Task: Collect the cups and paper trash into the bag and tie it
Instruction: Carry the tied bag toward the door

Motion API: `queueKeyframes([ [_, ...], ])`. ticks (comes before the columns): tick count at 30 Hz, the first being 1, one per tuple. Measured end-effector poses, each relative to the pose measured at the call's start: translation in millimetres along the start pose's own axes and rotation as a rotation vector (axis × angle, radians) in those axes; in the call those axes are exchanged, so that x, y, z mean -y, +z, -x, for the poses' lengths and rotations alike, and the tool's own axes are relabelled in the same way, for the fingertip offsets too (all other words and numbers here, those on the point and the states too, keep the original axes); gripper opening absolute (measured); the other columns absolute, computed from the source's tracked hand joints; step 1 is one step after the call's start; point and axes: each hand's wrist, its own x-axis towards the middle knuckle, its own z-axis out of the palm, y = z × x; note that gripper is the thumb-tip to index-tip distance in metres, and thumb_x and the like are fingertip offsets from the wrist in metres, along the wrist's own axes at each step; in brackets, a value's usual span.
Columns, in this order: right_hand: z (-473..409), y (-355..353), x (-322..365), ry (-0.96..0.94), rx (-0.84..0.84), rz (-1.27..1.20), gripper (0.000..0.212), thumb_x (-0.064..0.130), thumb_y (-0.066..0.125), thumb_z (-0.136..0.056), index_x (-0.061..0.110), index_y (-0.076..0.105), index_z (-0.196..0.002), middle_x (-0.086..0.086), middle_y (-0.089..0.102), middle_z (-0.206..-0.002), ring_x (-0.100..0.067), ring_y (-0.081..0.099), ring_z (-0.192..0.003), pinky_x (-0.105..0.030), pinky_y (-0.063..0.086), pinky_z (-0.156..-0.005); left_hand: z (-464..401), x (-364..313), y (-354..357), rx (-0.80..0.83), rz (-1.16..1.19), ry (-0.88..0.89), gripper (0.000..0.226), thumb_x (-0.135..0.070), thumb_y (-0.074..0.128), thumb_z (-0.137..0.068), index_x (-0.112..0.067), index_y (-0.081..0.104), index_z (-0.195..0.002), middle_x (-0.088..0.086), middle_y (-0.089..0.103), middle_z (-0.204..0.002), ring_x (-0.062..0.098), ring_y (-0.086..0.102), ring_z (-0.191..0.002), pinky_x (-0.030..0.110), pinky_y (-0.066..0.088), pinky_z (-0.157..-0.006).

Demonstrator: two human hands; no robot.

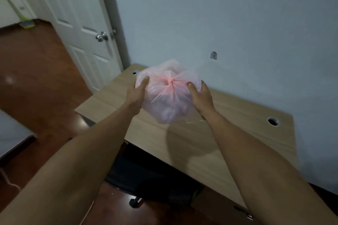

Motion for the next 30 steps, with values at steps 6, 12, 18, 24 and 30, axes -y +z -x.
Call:
queueKeyframes([
  [6,17,102,74,-0.136,0.156,-0.024,0.062,0.059,0.059,-0.089,0.026,0.052,-0.140,0.001,0.062,-0.137,-0.021,0.059,-0.120,-0.038,0.049,-0.102,-17,-26,-123,-0.128,0.022,0.063,0.065,-0.062,0.071,-0.083,-0.027,0.059,-0.137,0.000,0.065,-0.126,0.022,0.066,-0.107,0.046,0.056,-0.094],
  [12,67,252,143,-0.204,0.329,-0.090,0.057,0.057,0.061,-0.090,0.027,0.053,-0.138,0.001,0.063,-0.129,-0.021,0.061,-0.113,-0.035,0.051,-0.094,-33,-36,-288,-0.311,0.001,0.158,0.057,-0.051,0.068,-0.092,-0.024,0.057,-0.140,-0.003,0.063,-0.127,0.014,0.063,-0.105,0.029,0.052,-0.082],
  [18,140,427,204,-0.245,0.502,-0.095,0.059,0.062,0.058,-0.090,0.030,0.051,-0.139,0.001,0.064,-0.127,-0.021,0.062,-0.110,-0.041,0.056,-0.093,-41,-39,-476,-0.531,-0.074,0.158,0.057,-0.050,0.065,-0.094,-0.020,0.056,-0.142,-0.004,0.058,-0.129,0.015,0.056,-0.111,0.027,0.049,-0.091],
  [24,226,589,245,-0.305,0.663,-0.107,0.054,0.053,0.061,-0.093,0.024,0.054,-0.139,0.004,0.064,-0.125,-0.016,0.060,-0.110,-0.028,0.046,-0.090,-31,-17,-656,-0.712,-0.092,0.070,0.073,-0.068,0.063,-0.085,-0.024,0.055,-0.142,0.002,0.057,-0.141,0.025,0.058,-0.121,0.052,0.050,-0.103],
  [30,303,716,267,-0.311,0.856,-0.078,0.059,0.057,0.060,-0.092,0.026,0.053,-0.142,0.005,0.063,-0.133,-0.012,0.059,-0.113,-0.026,0.044,-0.090,-10,14,-787,-0.880,-0.101,0.048,0.065,-0.055,0.064,-0.092,-0.018,0.054,-0.144,0.001,0.055,-0.143,0.017,0.054,-0.124,0.030,0.042,-0.102],
])
